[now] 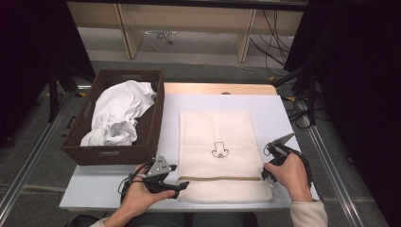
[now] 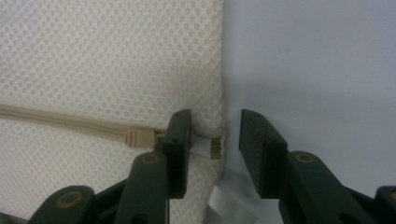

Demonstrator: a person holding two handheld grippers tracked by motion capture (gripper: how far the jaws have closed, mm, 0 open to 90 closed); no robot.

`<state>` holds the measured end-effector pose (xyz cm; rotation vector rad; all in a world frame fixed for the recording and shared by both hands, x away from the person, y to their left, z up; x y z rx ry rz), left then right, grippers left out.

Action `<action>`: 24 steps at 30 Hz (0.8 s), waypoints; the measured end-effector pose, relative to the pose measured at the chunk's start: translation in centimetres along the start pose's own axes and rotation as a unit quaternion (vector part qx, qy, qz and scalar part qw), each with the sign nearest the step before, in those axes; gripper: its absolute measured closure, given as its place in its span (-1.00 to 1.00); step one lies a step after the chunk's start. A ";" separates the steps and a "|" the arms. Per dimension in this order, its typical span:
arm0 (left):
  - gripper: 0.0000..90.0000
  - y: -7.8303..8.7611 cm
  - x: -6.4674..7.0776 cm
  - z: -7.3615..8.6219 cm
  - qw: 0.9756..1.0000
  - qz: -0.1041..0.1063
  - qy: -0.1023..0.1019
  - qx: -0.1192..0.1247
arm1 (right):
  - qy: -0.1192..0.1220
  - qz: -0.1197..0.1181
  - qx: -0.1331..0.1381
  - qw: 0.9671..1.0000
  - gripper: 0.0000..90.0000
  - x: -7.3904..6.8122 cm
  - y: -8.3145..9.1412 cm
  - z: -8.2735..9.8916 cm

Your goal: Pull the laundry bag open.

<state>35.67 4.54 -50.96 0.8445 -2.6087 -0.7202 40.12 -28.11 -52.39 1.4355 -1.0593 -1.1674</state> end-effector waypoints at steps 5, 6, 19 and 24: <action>-0.41 -0.2 0.1 -0.1 1.000 0.004 0.005 0.000 | 0.029 0.000 0.004 1.000 0.45 0.0 -0.3 -0.2; -0.41 -0.3 -0.1 -0.1 1.000 0.004 -0.011 0.001 | 0.008 0.010 0.001 1.000 0.45 -0.4 -0.3 -0.1; -0.41 -0.4 -0.2 0.0 1.000 -0.004 -0.016 -0.003 | 0.001 0.012 -0.030 0.999 0.77 -1.4 -0.5 -0.4; -0.38 -0.8 0.3 -0.4 1.000 0.006 -0.012 -0.001 | -0.029 0.001 -0.018 0.999 0.88 -1.8 -0.5 -0.4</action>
Point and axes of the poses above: each handheld gripper's, and its own axes: y roughly backward along the jaws, z roughly out of its underside, x roughly to its right, the point moved 8 cm from there along -y, roughly forward along the jaws
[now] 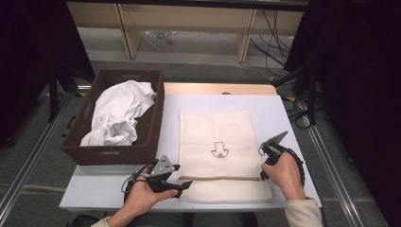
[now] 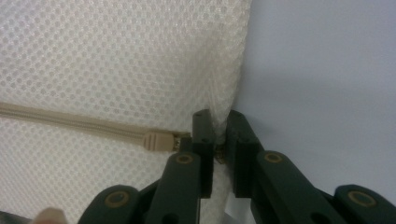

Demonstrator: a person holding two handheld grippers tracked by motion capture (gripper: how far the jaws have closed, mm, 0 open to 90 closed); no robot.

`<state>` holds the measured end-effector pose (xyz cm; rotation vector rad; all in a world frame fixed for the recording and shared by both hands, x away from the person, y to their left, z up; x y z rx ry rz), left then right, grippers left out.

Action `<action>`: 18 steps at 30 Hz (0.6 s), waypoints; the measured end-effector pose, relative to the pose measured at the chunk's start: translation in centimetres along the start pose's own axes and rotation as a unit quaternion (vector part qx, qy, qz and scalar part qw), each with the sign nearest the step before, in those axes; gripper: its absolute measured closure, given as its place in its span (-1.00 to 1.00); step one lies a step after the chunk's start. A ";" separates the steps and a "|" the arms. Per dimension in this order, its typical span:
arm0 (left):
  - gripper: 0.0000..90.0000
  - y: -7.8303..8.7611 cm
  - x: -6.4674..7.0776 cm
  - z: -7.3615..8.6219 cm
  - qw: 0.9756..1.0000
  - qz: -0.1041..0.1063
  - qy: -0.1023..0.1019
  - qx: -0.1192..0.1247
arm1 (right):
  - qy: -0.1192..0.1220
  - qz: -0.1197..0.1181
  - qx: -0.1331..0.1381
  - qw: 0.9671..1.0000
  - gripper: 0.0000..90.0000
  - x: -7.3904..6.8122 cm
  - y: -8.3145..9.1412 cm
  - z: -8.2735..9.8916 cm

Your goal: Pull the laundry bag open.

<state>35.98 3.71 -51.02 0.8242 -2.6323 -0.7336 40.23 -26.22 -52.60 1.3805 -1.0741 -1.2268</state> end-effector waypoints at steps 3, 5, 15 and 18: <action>-0.37 -0.3 -0.1 -0.3 1.000 -0.002 -0.020 0.010 | 0.027 0.002 0.012 1.000 0.89 0.5 0.1 -0.2; -0.34 -0.5 -0.1 -0.7 0.999 0.003 -0.034 0.016 | 0.032 -0.003 0.012 0.999 0.89 0.5 0.3 -0.1; -0.37 -2.2 1.7 -2.7 0.998 0.033 -0.056 0.014 | 0.032 0.005 0.032 0.999 0.89 -0.2 2.7 0.4; -0.37 -2.8 2.5 -3.7 0.997 0.046 -0.062 0.021 | 0.027 0.004 0.035 0.999 0.89 -0.5 3.2 0.6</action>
Point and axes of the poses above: each handheld gripper's, and its own axes: y roughly backward along the jaws, z roughly out of its underside, x roughly to its right, the point moved 8 cm from there along -y, roughly forward along the jaws
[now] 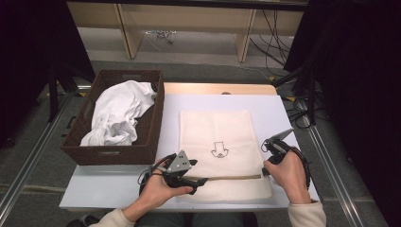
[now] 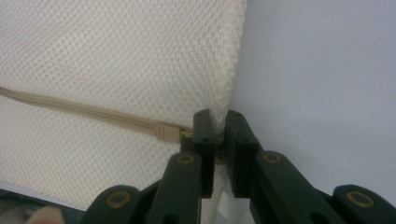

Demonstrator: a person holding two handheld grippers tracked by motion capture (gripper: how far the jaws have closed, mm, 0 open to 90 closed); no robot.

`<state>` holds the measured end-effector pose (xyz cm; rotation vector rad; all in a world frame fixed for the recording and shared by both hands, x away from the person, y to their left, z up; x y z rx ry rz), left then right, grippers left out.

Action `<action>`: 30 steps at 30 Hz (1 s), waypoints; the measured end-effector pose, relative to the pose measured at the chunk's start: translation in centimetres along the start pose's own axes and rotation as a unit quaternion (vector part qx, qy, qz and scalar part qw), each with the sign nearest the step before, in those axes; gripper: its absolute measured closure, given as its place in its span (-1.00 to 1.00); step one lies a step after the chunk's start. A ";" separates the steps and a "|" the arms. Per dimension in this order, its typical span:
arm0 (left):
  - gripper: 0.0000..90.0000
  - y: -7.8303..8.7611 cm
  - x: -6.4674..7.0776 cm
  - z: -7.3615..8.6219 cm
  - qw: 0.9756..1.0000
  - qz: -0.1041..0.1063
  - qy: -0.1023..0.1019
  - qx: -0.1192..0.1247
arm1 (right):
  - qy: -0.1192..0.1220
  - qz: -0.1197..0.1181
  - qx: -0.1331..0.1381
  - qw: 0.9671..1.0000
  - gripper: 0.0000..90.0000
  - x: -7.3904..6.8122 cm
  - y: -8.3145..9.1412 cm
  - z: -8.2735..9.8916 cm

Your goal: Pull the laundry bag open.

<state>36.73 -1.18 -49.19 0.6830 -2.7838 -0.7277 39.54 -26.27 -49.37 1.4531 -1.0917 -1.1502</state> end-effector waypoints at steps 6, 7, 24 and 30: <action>-0.36 -1.7 1.4 -1.7 0.999 0.036 -0.021 -0.005 | -0.007 -0.001 0.019 1.000 0.89 -0.4 0.8 -0.3; -0.36 -1.7 1.4 -1.7 0.999 0.036 -0.021 -0.005 | -0.007 -0.001 0.019 1.000 0.89 -0.4 0.8 -0.3; -0.17 -5.7 3.7 -3.5 0.995 0.086 -0.054 -0.010 | 0.004 -0.006 0.035 0.999 0.89 -0.6 1.7 -0.3; -0.12 -7.1 4.4 -4.0 0.993 0.100 -0.054 -0.010 | -0.002 -0.007 0.043 0.999 0.89 -0.9 2.0 -0.4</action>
Point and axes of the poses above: each handheld gripper's, and its own axes: y roughly backward along the jaws, z roughly out of its underside, x roughly to its right, the point moved 8 cm from there along -y, roughly forward along the jaws
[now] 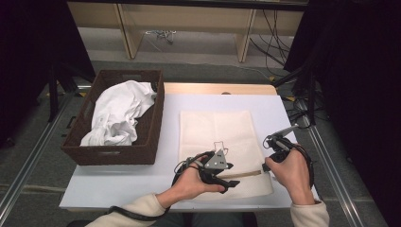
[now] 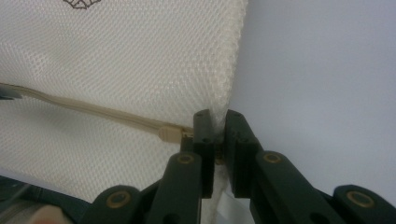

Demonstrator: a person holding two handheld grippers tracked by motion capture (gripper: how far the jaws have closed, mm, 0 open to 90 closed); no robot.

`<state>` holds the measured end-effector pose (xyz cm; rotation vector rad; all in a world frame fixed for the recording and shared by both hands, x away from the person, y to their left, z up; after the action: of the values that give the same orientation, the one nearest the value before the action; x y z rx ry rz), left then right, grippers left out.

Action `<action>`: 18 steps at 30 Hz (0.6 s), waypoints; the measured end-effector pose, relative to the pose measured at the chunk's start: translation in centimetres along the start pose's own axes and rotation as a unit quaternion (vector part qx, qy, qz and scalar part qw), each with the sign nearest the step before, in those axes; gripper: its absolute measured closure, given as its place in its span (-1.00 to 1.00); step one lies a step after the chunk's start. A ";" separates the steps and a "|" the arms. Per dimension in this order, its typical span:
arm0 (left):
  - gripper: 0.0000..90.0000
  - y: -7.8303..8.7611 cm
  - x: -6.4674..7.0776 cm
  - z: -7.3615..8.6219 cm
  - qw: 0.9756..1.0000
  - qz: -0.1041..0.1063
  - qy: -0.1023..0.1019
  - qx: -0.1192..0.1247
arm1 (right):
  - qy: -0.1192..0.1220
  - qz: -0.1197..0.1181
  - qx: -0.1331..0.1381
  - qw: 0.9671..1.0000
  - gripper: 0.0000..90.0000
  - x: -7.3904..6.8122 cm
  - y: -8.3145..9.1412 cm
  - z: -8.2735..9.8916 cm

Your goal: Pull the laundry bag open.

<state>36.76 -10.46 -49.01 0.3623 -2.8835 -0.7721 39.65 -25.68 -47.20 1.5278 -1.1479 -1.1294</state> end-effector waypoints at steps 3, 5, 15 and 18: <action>-0.10 -0.6 0.2 -0.2 1.000 0.007 -0.001 0.000 | 0.001 -0.002 0.005 1.000 0.89 -0.1 0.0 0.0; -0.09 -1.3 0.5 -0.4 1.000 0.013 -0.003 -0.001 | 0.017 0.003 0.013 1.000 0.89 0.2 -0.1 -0.2; 0.14 -4.3 0.3 -1.3 1.000 0.019 -0.005 -0.003 | 0.003 0.000 0.005 1.000 0.89 -0.2 0.2 0.0; 0.26 -4.9 0.1 -1.6 1.000 0.016 0.016 0.001 | 0.005 0.000 0.008 1.000 0.89 -0.3 0.2 0.0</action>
<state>37.89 -15.38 -50.17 0.3254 -2.8530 -0.7521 39.55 -25.43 -46.94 1.5442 -1.1512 -1.1139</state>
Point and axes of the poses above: each handheld gripper's, and its own axes: y roughly backward along the jaws, z roughly out of its underside, x roughly to its right, the point moved 8 cm from there along -y, roughly forward along the jaws
